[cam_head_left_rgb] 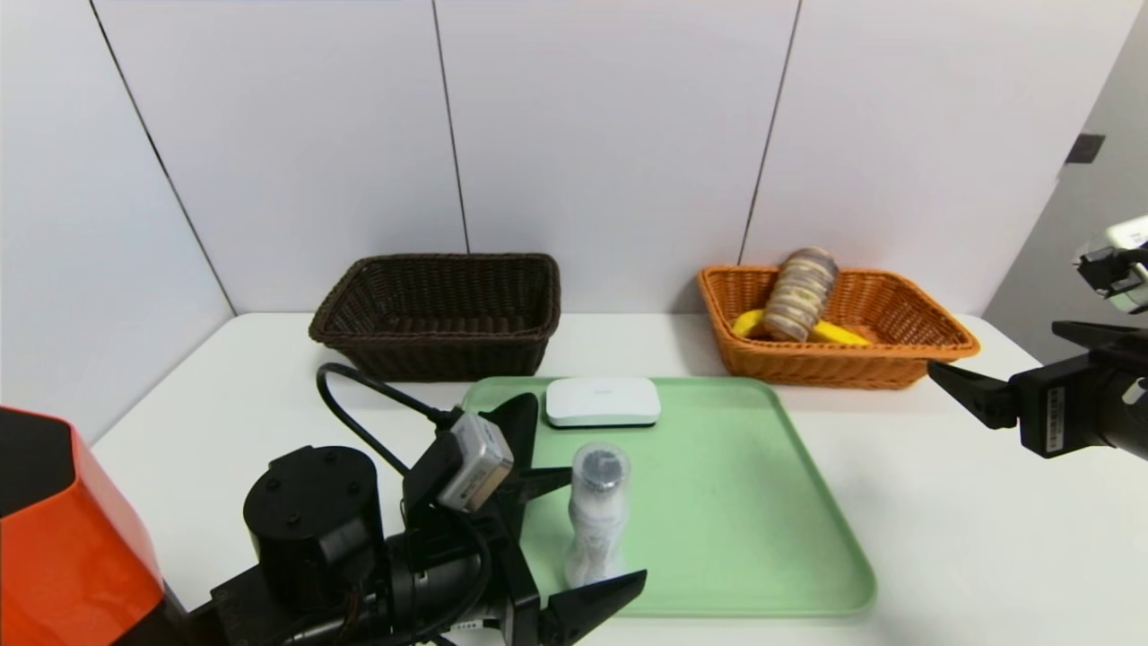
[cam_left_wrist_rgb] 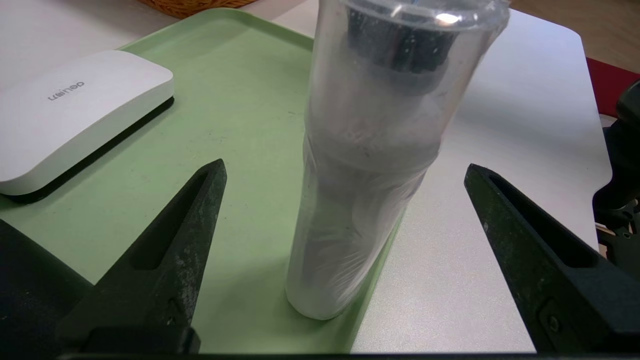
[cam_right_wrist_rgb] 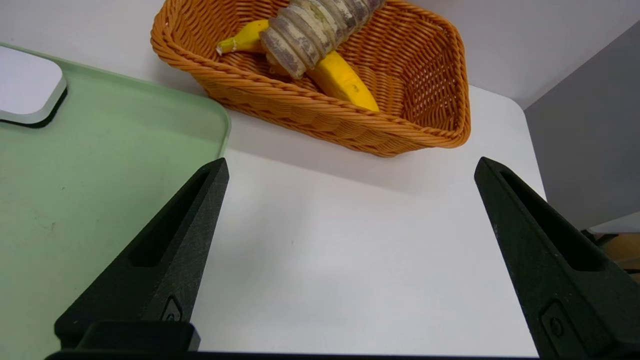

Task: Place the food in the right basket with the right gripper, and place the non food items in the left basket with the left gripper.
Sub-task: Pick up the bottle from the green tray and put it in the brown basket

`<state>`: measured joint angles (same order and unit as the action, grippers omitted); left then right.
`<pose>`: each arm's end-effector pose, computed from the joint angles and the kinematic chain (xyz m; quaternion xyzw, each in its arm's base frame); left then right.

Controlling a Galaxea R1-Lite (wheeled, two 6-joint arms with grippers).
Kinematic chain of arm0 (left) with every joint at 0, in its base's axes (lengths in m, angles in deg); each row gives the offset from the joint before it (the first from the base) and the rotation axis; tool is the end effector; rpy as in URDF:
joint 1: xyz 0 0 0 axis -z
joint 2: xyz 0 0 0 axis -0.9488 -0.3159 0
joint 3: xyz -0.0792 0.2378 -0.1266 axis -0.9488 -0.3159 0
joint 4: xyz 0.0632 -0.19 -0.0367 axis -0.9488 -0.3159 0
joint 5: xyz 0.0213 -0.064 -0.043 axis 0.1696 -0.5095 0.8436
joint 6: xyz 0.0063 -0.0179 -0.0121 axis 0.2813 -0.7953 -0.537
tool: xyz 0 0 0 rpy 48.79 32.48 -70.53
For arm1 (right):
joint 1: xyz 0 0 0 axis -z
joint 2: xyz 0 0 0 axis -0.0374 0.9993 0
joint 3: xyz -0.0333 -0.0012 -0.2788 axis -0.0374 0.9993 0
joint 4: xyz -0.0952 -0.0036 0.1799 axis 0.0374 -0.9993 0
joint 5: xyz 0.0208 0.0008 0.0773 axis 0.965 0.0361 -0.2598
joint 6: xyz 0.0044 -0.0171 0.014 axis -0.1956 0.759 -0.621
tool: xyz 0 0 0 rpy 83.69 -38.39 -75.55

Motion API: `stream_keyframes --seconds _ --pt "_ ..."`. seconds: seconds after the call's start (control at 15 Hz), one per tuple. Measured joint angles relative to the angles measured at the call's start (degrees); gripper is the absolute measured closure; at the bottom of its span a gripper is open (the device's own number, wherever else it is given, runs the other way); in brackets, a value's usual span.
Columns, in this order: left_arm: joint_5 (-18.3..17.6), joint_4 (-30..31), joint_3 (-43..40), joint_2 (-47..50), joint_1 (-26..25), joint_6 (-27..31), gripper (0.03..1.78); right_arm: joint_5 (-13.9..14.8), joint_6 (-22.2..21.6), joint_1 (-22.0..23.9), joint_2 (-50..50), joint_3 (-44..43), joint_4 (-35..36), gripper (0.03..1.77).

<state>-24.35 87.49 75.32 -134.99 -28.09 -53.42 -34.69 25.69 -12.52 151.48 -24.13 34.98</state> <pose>0.1805 -0.1837 0.0672 -0.0307 0.0650 -0.5488 0.8329 0.1893 0.0434 0.1970 -0.1477 0.1461 0.0108 0.9781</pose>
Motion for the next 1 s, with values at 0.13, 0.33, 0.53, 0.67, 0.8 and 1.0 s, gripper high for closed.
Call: stream_keyframes --seconds 0.13,0.33,0.53,0.67,0.8,1.0 --pt "0.02 0.02 0.40 -0.65 0.00 0.00 0.12 0.00 0.00 0.00 0.09 0.00 0.00 0.10" --pt "0.02 0.00 0.62 -1.39 0.00 -0.02 0.12 0.00 -0.11 0.01 0.17 0.30 0.00 0.10" --pt "0.02 0.00 0.77 -2.01 0.00 0.11 0.12 0.01 -0.18 0.00 0.17 0.48 0.00 0.10" --pt "0.04 0.00 0.94 -2.21 0.00 0.41 0.28 0.00 -0.20 0.00 0.17 0.63 0.00 0.10" --pt "0.06 0.00 0.99 -2.35 0.00 0.67 0.59 0.00 -0.18 0.00 0.17 0.67 0.00 0.10" --pt "0.74 0.00 0.88 -2.49 0.00 1.68 0.95 -0.20 -0.22 0.00 0.10 0.94 0.00 0.10"
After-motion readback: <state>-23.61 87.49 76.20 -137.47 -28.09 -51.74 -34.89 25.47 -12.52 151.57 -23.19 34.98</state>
